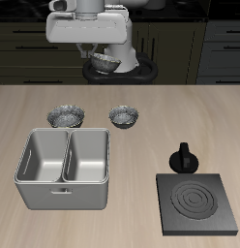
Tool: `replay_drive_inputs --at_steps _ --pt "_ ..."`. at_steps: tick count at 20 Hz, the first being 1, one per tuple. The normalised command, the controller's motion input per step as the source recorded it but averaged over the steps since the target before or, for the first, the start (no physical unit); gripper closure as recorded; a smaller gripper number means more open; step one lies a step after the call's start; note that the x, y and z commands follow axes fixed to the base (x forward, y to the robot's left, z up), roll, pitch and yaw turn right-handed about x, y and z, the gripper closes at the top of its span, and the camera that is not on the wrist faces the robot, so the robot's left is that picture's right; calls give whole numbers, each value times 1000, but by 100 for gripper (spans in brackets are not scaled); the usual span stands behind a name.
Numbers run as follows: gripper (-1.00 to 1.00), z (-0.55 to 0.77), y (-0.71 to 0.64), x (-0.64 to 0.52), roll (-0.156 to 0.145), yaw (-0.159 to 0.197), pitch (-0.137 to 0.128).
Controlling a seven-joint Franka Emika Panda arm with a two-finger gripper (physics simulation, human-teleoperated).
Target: Place the smallest bowl in the left side of the drainer and the medium bowl in the right side
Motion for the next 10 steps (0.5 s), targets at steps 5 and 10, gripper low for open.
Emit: replay_drive_inputs --at_steps 5,10 --pt "100 107 -75 319 1 -7 -11" --pt "100 100 4 401 -12 -35 5"
